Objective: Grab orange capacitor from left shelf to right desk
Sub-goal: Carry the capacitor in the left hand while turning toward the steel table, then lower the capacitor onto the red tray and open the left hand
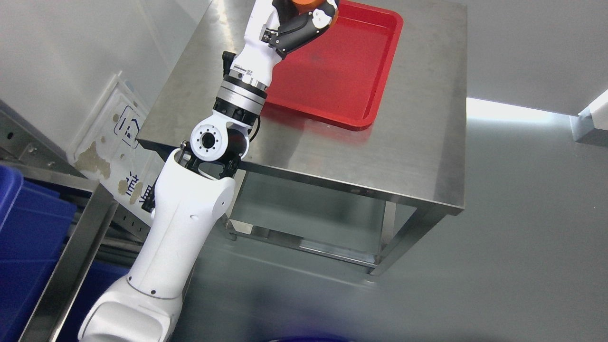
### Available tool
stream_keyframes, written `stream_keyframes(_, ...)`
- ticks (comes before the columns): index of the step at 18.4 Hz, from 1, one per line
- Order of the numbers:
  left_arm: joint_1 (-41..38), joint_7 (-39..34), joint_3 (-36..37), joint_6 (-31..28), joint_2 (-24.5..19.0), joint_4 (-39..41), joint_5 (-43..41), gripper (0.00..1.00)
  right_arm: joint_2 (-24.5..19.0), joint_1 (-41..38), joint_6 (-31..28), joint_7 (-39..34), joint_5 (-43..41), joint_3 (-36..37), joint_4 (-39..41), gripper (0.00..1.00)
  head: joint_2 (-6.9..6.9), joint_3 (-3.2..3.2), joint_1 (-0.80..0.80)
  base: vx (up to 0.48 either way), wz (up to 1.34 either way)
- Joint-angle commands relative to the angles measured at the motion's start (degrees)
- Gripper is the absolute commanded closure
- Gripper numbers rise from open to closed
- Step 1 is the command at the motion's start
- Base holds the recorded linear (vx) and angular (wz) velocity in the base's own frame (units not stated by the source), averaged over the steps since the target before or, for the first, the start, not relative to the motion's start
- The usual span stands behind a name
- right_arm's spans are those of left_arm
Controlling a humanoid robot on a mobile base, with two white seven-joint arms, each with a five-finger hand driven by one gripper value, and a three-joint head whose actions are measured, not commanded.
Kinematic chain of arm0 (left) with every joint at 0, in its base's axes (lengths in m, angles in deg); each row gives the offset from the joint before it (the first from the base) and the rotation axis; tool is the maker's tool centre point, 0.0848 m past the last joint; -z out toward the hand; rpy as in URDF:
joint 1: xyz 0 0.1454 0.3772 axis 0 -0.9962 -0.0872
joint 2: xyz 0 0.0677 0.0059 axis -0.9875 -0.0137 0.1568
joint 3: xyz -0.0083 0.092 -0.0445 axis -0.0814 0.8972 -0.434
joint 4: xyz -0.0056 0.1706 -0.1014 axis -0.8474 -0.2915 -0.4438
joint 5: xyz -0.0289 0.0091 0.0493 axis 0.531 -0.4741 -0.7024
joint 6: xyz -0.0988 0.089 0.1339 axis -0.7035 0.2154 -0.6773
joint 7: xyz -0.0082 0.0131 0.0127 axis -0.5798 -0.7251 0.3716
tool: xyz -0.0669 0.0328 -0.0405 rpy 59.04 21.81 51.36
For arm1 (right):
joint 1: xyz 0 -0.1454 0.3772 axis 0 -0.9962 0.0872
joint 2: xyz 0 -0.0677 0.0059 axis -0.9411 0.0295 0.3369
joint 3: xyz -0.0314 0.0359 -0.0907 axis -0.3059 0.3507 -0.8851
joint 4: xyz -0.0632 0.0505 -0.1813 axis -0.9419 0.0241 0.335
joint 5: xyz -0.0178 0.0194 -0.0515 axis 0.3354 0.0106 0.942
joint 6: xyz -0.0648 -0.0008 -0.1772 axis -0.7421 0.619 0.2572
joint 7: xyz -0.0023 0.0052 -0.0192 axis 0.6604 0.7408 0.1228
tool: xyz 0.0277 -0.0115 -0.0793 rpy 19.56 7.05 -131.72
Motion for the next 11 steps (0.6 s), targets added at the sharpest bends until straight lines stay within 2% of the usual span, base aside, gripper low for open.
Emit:
stream_keyframes(1, 6.39, -0.13, 5.17, -2.21, -1.00, -21.13, -0.15, 0.96, 1.02, -1.09, 0.03, -0.03, 0.18, 0.97, 1.00, 0.00, 0.00, 0.00, 0.00, 0.220, 0.00)
stream_keyframes(6, 6.30, -0.04, 11.58, -3.45, -1.00, -27.90, 0.21, 0.91, 1.02, -1.09, 0.03, -0.03, 0.18, 0.97, 1.00, 0.00, 0.00, 0.00, 0.00, 0.153, -0.03)
stream_keyframes(11, 6.30, -0.04, 11.42, -3.18, -1.00, -32.67, 1.87, 0.85, 1.02, -1.09, 0.03, -0.03, 0.18, 0.97, 1.00, 0.00, 0.00, 0.00, 0.00, 0.055, 0.00)
